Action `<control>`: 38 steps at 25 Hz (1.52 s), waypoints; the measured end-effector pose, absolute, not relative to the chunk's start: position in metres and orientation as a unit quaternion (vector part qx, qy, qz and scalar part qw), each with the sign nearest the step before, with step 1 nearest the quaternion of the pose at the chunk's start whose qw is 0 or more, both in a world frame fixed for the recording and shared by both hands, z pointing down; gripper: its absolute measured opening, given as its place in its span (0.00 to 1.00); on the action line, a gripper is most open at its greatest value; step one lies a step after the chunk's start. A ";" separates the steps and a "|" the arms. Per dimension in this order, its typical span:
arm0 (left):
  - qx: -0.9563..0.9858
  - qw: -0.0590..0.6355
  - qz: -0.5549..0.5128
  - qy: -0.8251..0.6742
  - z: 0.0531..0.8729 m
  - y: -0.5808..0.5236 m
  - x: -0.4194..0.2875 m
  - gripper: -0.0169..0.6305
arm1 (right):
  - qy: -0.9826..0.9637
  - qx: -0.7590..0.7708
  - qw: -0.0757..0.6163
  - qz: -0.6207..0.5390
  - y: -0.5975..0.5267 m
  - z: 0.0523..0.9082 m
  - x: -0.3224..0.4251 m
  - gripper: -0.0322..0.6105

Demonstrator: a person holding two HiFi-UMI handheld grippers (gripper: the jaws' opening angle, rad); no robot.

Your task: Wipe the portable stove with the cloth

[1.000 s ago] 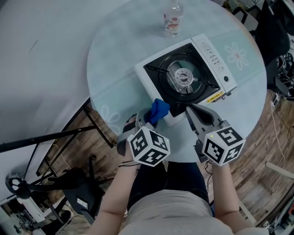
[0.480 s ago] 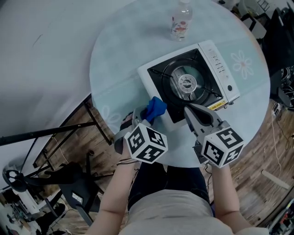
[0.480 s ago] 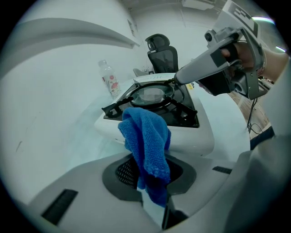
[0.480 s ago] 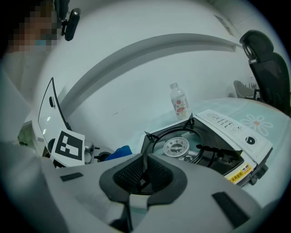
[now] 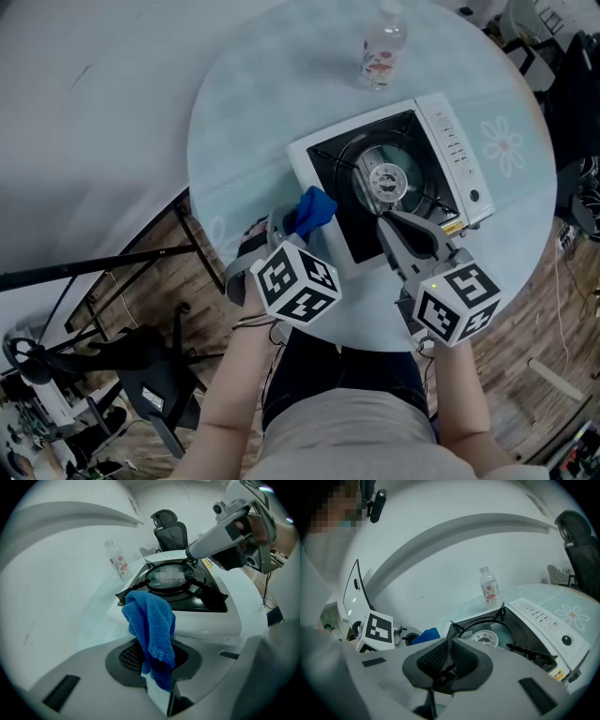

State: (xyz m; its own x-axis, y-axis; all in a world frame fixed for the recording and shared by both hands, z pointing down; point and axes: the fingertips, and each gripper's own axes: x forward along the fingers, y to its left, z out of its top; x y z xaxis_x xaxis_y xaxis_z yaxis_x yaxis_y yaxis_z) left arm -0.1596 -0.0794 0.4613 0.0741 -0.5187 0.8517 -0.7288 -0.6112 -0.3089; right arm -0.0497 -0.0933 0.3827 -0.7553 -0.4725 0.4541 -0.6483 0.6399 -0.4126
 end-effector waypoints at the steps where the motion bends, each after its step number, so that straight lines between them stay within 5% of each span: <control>1: 0.725 0.100 0.528 -0.430 0.461 -0.081 -0.161 0.17 | -0.894 0.311 0.154 0.284 -0.095 0.382 -0.051 0.09; 38: 0.691 0.110 0.564 -0.438 0.464 -0.146 -0.207 0.17 | -0.912 0.266 0.174 0.259 -0.134 0.384 -0.068 0.09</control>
State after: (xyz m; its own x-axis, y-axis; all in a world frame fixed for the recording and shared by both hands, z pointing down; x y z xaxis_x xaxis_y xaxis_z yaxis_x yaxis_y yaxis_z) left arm -0.2068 -0.1459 0.4638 -0.0195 -0.4819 0.8760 -0.7302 -0.5916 -0.3418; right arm -0.0679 -0.1340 0.3845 -0.7987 -0.3947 0.4542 -0.5744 0.7250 -0.3800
